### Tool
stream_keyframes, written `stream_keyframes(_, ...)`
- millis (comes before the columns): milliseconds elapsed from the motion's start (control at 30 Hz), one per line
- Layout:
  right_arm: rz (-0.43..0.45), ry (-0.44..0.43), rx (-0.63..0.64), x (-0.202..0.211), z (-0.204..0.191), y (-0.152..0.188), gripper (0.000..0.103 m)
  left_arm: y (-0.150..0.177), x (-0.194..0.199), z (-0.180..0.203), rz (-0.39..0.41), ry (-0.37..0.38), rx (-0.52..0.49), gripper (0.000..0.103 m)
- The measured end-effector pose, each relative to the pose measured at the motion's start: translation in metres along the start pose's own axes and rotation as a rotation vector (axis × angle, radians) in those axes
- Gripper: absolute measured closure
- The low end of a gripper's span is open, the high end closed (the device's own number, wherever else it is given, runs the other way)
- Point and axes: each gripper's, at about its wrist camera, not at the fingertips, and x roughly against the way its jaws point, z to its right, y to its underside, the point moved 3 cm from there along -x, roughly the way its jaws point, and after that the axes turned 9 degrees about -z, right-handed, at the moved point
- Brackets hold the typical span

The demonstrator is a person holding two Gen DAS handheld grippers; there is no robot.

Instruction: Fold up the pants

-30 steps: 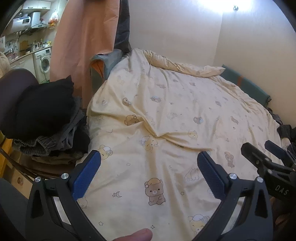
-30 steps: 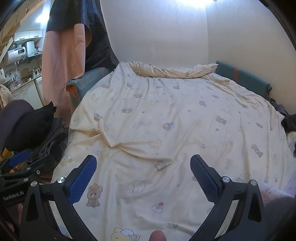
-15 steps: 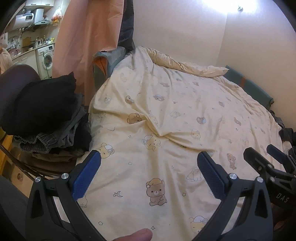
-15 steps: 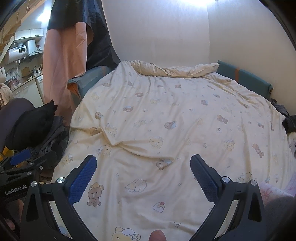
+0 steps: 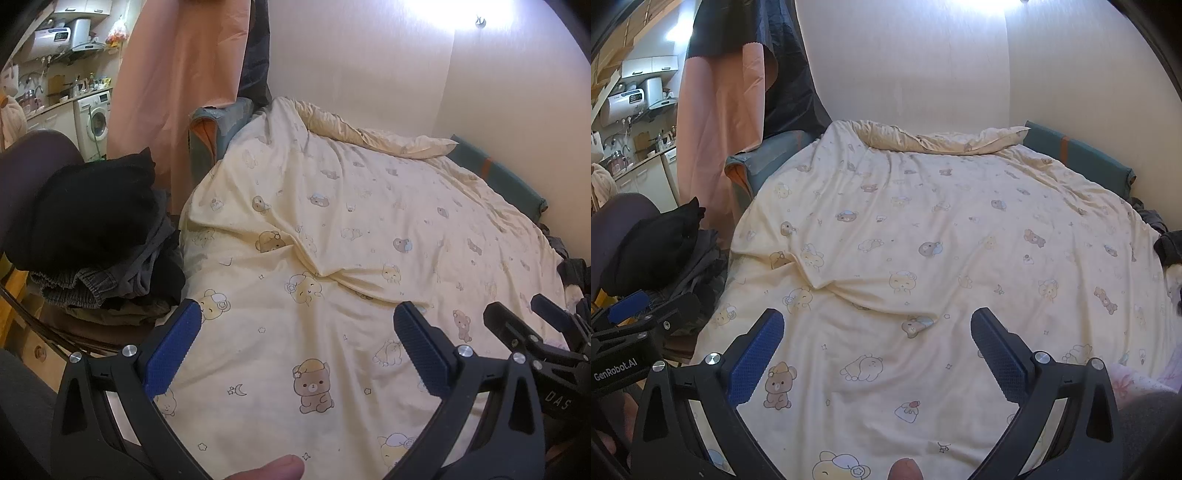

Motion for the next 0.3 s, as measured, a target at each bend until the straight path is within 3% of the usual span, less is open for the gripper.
stream_keyframes(33, 0.001, 0.001, 0.001, 0.0, -0.0001, 0.0001, 0.0, -0.0001, -0.0004, -0.0002, -0.001, 0.0, 0.0, 0.0)
stream_keyframes(300, -0.001, -0.007, -0.003, -0.0005, 0.0011, -0.0006, 0.0, 0.0015, 0.0012, 0.0003, 0.009, 0.003, 0.008, 0.0)
